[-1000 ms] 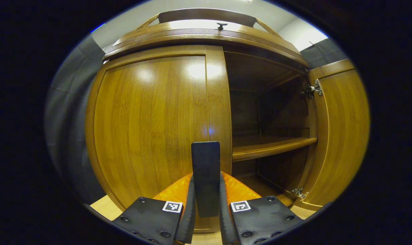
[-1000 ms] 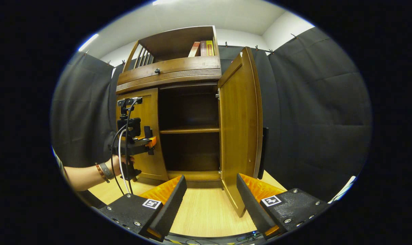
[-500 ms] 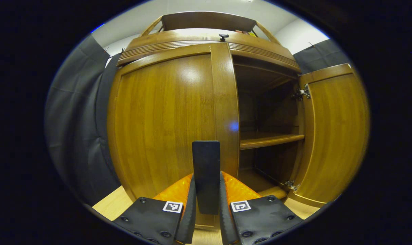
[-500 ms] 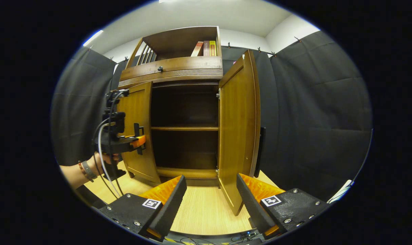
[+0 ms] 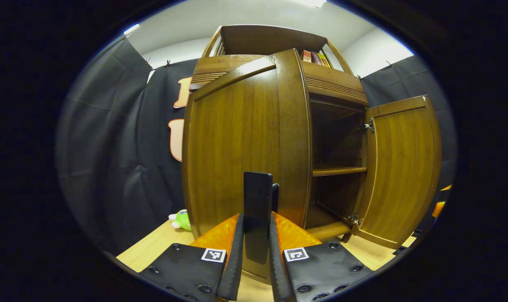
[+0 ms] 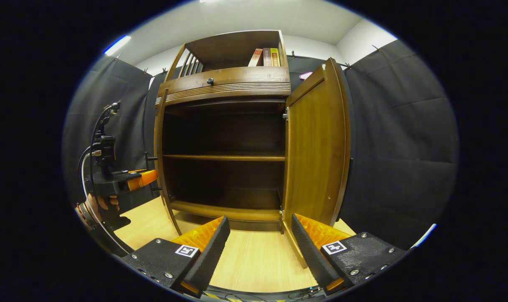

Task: Open the right door of the double-door shoe cabinet with the right hand, and open the left door with the left hand.

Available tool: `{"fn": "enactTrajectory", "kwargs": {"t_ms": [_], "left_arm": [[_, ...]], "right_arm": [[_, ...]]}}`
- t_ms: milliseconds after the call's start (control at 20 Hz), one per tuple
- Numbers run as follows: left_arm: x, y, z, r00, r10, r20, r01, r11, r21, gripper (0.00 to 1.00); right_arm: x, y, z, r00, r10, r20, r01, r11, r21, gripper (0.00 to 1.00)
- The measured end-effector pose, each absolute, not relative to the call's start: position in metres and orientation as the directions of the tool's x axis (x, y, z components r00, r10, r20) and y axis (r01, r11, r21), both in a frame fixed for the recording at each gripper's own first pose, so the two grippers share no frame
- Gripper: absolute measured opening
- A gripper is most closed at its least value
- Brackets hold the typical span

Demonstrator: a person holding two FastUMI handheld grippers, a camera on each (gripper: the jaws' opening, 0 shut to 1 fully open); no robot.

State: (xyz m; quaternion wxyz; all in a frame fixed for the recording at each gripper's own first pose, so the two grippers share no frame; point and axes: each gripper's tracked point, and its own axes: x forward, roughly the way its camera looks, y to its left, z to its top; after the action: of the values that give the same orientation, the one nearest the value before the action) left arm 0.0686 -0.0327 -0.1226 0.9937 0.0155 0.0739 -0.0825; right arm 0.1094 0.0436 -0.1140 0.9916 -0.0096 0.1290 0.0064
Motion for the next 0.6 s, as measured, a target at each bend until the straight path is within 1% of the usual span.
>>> {"fn": "enactTrajectory", "kwargs": {"t_ms": [50,150,300,350,400,500,550,600], "left_arm": [[0.064,-0.027,-0.121,0.977,-0.152,-0.149,0.157,0.987,0.026,0.37],[0.055,-0.015,-0.119,0.98,-0.133,-0.147,0.141,0.989,0.044,0.31],[0.048,0.002,-0.116,0.982,-0.112,-0.149,0.12,0.992,0.047,0.32],[0.044,0.009,-0.115,0.983,-0.102,-0.153,0.11,0.993,0.043,0.3],[0.042,0.015,-0.115,0.983,-0.094,-0.157,0.101,0.994,0.038,0.31],[0.037,0.027,-0.114,0.984,-0.082,-0.159,0.089,0.995,0.034,0.26],[0.035,0.033,-0.114,0.984,-0.074,-0.16,0.081,0.996,0.035,0.27],[0.034,0.041,-0.114,0.985,-0.067,-0.159,0.074,0.997,0.038,0.25]], "right_arm": [[0.11,0.048,-0.114,0.966,0.017,-0.257,-0.021,1.0,-0.013,1.0],[0.115,0.052,-0.114,0.966,0.026,-0.258,-0.031,0.999,-0.018,1.0],[0.119,0.046,-0.11,0.968,0.01,-0.251,-0.021,0.999,-0.04,1.0],[0.121,0.045,-0.108,0.969,0.006,-0.246,-0.016,0.999,-0.04,1.0],[0.121,0.045,-0.108,0.97,0.0,-0.243,-0.011,0.999,-0.04,1.0],[0.123,0.043,-0.108,0.97,-0.01,-0.243,-0.002,0.999,-0.05,1.0],[0.123,0.041,-0.108,0.97,-0.016,-0.244,0.002,0.998,-0.057,1.0],[0.125,0.04,-0.108,0.97,-0.024,-0.243,0.01,0.998,-0.061,1.0]]}}
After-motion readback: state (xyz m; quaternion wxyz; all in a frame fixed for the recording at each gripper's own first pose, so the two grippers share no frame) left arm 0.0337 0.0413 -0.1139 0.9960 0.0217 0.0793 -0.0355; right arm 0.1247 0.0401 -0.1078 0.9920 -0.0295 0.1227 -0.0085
